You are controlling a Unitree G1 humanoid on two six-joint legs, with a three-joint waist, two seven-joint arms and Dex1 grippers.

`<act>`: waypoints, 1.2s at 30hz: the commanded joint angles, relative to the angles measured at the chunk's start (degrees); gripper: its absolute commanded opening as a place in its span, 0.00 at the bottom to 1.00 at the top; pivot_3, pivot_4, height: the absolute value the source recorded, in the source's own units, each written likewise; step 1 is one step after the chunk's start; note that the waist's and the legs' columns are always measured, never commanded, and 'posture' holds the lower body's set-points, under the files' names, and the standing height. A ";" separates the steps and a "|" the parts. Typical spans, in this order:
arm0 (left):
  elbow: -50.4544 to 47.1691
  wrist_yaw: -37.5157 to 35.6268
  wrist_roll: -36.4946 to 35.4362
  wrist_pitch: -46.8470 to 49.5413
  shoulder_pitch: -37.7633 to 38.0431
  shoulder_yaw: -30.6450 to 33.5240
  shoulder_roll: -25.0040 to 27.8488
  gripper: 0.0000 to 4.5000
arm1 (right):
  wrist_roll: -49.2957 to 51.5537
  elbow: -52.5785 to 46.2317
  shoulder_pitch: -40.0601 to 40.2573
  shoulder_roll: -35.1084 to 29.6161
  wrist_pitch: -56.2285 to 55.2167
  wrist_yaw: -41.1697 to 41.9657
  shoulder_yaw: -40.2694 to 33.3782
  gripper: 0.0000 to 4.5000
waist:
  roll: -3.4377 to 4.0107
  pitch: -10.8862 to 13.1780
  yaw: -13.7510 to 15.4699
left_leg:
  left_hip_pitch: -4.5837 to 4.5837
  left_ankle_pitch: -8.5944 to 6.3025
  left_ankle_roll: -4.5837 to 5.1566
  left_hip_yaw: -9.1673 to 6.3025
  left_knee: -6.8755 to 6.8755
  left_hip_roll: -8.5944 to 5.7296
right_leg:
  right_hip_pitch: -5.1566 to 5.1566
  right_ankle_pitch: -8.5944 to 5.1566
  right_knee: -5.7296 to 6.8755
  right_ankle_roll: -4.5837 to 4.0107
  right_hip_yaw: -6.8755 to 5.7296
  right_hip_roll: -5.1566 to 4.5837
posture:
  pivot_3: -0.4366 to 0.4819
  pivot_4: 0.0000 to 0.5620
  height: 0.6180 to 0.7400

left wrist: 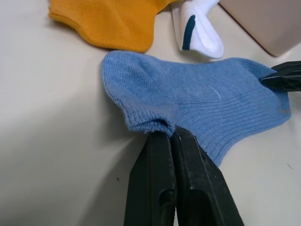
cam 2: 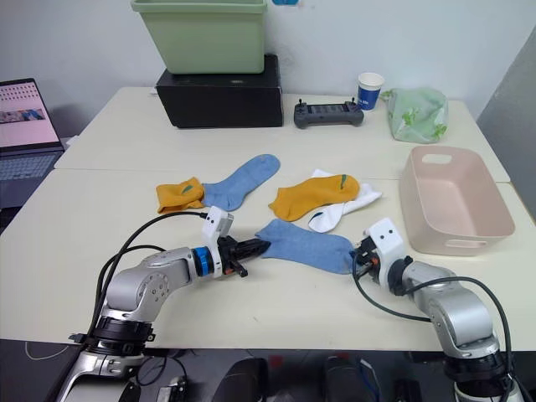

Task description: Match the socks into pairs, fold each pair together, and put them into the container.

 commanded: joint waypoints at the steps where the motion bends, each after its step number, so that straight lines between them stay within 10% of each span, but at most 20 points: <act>1: -1.41 -5.36 -0.73 -1.71 -3.30 -0.81 2.01 0.00 | 6.77 -8.58 0.59 0.26 5.44 1.91 -1.47 0.00 | 0.00 0.00 0.01 | 0.00 0.00 0.00 -0.01 0.00 0.00 | 0.00 0.00 0.00 0.00 0.00 0.00 | 0.48 0.27 0.96; 10: 1.50 -20.43 3.15 -8.16 -7.44 -7.51 9.02 0.00 | 15.65 -20.11 5.71 4.30 17.23 -2.84 -2.61 0.00 | 0.02 -0.01 -0.04 | -0.03 0.00 0.00 0.01 0.01 0.00 | -0.01 0.00 -0.01 0.01 0.00 0.10 | 0.48 0.27 0.96; 20: 14.59 -30.88 3.89 -14.74 -20.68 -7.25 5.70 0.00 | 34.54 -24.32 12.89 25.44 29.97 -10.72 -19.88 0.00 | 0.02 -0.03 -0.27 | -0.27 0.00 0.00 -0.03 0.16 0.05 | -0.13 0.00 0.02 0.01 -0.17 0.33 | 0.48 0.27 0.96; 36: 29.05 -29.70 11.21 -30.12 -21.97 -7.57 -2.59 0.00 | 37.10 -14.33 16.50 39.00 32.28 -27.14 -23.76 0.00 | 0.07 -0.06 -0.18 | -0.28 0.00 0.01 0.00 0.13 0.06 | -0.22 -0.01 0.09 0.00 -0.16 0.58 | 0.48 0.27 0.96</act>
